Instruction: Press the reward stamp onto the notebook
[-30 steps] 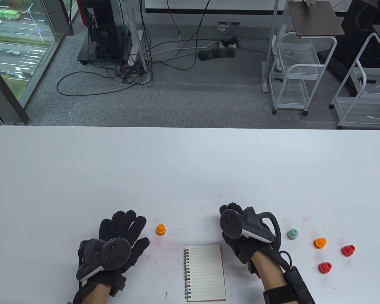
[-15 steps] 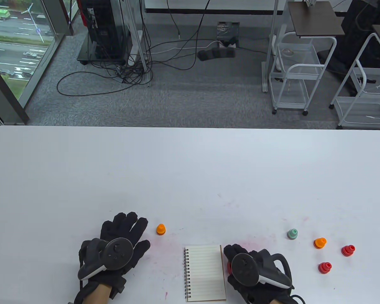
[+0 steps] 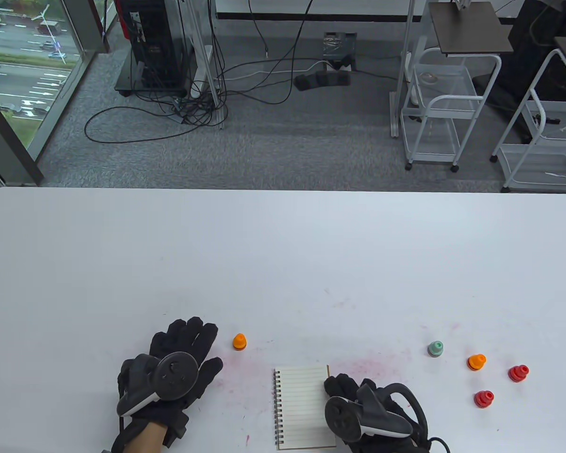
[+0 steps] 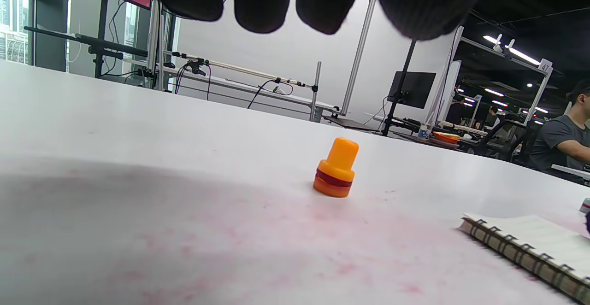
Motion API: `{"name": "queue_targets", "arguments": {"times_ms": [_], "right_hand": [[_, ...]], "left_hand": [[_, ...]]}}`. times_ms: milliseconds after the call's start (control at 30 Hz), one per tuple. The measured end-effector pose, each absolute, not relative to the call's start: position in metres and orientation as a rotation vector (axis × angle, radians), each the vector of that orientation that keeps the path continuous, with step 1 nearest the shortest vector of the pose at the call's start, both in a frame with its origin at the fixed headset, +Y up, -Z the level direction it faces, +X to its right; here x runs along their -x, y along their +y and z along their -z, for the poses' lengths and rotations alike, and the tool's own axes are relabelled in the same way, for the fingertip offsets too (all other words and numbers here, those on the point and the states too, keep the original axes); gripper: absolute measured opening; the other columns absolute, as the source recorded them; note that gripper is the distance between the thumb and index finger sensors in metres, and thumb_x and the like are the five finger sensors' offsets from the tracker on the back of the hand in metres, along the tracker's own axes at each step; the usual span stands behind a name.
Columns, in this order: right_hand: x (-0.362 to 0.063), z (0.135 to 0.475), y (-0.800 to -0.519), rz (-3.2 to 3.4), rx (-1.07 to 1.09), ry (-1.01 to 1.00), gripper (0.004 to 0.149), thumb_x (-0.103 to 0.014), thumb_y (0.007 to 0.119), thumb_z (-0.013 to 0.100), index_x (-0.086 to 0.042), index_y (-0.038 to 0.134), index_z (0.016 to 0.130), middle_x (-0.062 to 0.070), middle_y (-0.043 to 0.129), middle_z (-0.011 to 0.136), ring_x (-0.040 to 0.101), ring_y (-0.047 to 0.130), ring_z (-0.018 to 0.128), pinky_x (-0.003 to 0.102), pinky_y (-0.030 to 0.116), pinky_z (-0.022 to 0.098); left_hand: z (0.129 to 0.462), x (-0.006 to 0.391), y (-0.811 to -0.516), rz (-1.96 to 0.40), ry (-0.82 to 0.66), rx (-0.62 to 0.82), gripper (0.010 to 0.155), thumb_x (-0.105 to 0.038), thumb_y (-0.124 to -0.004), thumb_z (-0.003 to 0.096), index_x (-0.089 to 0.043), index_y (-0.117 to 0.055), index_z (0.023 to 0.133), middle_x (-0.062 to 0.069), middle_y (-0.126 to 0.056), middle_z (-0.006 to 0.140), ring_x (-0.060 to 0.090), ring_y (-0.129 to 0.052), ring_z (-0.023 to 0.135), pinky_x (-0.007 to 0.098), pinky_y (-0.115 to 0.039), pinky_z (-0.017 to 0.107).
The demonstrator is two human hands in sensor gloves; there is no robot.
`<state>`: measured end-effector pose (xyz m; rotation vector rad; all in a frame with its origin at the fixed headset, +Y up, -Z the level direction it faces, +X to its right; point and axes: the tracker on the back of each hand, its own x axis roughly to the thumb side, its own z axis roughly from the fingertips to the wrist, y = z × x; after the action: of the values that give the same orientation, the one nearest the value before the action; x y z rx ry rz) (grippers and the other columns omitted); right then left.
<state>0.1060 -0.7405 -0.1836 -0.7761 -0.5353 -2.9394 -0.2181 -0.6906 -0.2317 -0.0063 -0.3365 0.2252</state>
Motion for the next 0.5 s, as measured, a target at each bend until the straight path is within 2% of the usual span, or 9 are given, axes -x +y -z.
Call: {"name": "queue_targets", "arguments": {"times_ms": [233,500], "right_hand": [[-0.108,0.184,-0.739,2.921,0.748,-0.567,0.077,-0.043,0.077,0.049,-0.011,0.036,0.106,0.016,0.049,0.109,0.048,0.073,0.085,0.057,0.072,0.063],[-0.134,0.187,-0.714,3.104,0.682,-0.518,0.077,-0.042,0.078,0.048,-0.014,0.038,0.107,0.014,0.050,0.111,0.048,0.071,0.088,0.059,0.070,0.064]], "left_hand": [[0.231,0.218,-0.691,-0.212,-0.334,0.013,0.073,-0.056,-0.068,0.0525,-0.022,-0.054,0.116,0.016,-0.053,0.122,0.051,-0.059,0.107,0.072,-0.053,0.073],[0.233,0.220,-0.694,-0.212,-0.324,0.029,0.074,-0.056,-0.068,0.0526,-0.022,-0.053,0.116,0.016,-0.054,0.122,0.051,-0.059,0.107,0.072,-0.053,0.073]]}}
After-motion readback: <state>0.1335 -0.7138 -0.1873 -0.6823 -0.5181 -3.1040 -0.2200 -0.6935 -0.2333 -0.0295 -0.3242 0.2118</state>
